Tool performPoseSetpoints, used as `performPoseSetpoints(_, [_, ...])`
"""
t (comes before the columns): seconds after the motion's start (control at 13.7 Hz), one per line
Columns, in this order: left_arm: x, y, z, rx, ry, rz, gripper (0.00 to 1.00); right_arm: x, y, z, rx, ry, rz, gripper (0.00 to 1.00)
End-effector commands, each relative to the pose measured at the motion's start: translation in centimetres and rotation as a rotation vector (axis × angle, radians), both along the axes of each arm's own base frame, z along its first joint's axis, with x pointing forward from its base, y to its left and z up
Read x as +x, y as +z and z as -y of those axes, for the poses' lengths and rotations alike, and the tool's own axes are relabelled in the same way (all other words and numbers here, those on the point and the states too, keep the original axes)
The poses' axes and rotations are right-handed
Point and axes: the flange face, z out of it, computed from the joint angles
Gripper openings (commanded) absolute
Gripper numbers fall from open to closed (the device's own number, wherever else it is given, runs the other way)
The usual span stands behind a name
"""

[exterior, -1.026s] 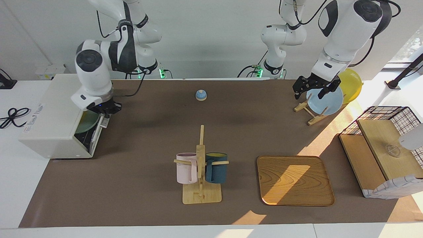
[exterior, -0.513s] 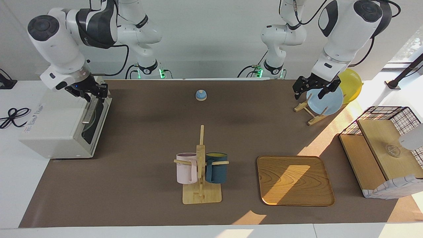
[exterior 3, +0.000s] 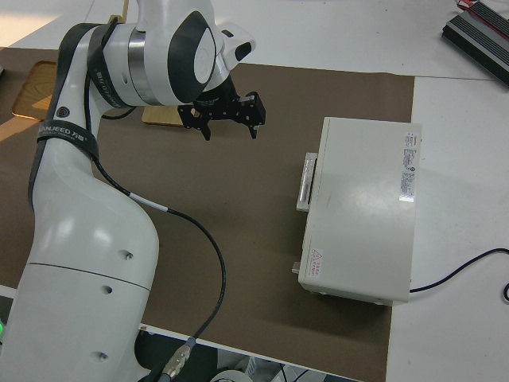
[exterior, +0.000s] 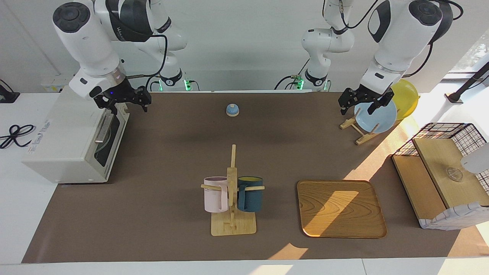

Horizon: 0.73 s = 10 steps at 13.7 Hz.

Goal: Put corn in oven

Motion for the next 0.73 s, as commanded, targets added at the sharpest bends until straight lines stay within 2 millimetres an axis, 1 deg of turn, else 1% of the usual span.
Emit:
performPoseSetpoints(0.0, [-0.6,0.2,-0.3,-0.014,0.002,0.012,1.0,0.5,0.0,1.5,0.025,-0.026,-0.018,1.0])
performPoseSetpoints(0.22, [-0.6,0.2,-0.3,-0.014,0.003,0.012,1.0,0.4,0.1,1.9,0.018,-0.034,-0.028,1.0])
performPoseSetpoints(0.37, [-0.6,0.2,-0.3,-0.014,0.003,0.012,1.0,0.2,0.0,1.8,0.017,-0.034,-0.036,1.0])
performPoseSetpoints(0.44, [-0.6,0.2,-0.3,-0.014,0.003,0.012,1.0,0.0,0.1,2.4,0.026,-0.053,-0.034,1.0])
performPoseSetpoints(0.66, [-0.6,0.2,-0.3,-0.014,0.003,0.012,1.0,-1.0,0.6,2.0,0.025,-0.05,-0.049,1.0])
